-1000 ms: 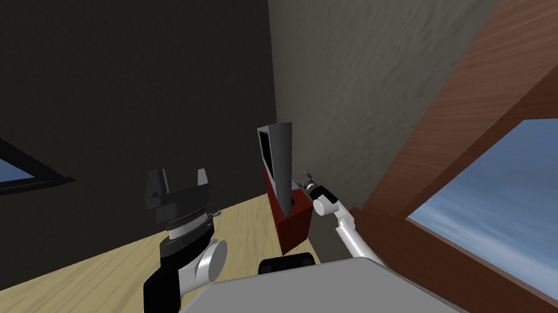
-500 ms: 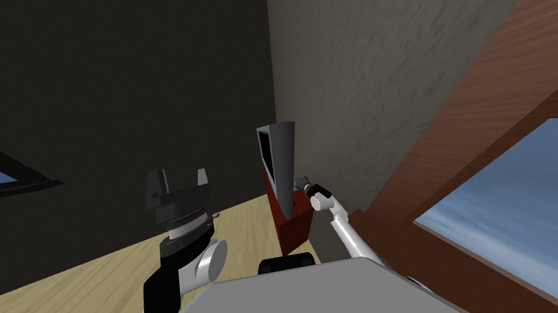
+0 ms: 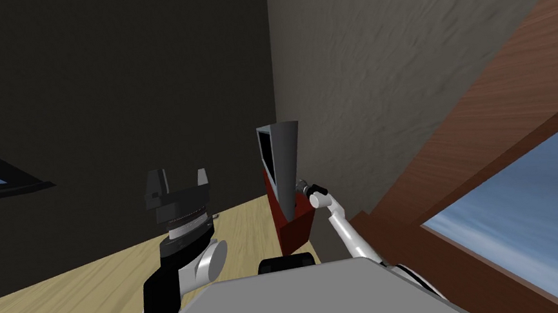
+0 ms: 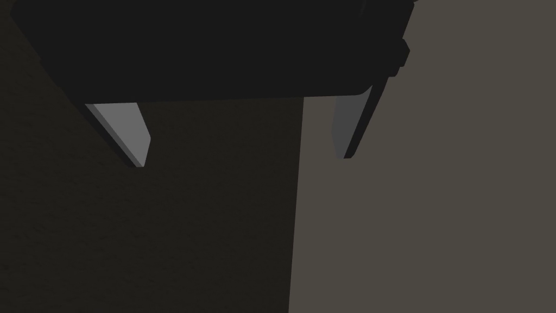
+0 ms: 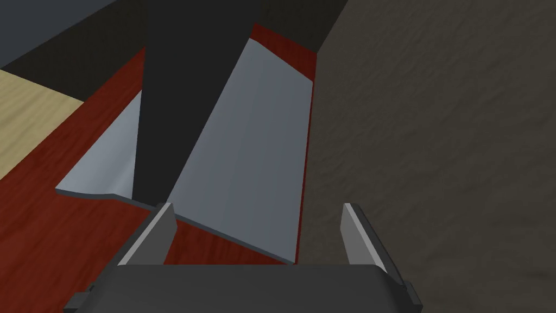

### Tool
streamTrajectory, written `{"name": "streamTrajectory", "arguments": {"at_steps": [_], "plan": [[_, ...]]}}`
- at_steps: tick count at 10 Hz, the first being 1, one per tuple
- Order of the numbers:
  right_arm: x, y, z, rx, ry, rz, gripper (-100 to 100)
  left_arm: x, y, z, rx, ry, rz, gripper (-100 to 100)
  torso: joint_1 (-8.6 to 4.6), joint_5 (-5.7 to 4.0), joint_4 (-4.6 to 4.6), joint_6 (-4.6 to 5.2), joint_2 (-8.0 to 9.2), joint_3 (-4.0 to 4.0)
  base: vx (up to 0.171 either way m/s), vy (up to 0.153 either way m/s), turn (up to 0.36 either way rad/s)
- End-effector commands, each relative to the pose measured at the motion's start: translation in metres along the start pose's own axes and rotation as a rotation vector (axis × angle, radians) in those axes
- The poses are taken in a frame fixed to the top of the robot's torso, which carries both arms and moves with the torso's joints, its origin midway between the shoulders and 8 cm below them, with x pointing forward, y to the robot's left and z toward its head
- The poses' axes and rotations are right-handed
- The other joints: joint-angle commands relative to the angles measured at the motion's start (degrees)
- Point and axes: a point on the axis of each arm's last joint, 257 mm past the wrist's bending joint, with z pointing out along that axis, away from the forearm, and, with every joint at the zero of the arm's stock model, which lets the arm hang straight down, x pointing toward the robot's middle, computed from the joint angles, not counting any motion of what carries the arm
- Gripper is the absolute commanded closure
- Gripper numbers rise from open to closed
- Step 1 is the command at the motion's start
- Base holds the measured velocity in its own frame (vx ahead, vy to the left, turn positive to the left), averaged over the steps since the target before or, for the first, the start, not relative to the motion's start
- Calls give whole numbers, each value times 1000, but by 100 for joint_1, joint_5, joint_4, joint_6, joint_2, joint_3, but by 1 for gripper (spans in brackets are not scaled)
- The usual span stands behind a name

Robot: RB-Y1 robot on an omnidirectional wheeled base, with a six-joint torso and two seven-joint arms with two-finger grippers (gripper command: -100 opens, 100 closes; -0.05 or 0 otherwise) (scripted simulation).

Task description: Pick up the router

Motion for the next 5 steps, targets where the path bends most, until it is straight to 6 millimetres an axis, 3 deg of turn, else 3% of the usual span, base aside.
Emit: {"name": "streamTrajectory", "arguments": {"at_steps": [1, 5], "plan": [[-14, -9, 7, 46, -52, 49, -100, 0, 0, 0, 0, 0, 0, 0, 0, 0, 0, 0, 0, 0, 21, 22, -9], [-46, -29, 15, 129, -165, 132, -100, 0, 0, 0, 0, 0, 0, 0, -2, 0, 2, 0, 8, 5, 6, 11, -7]]}}
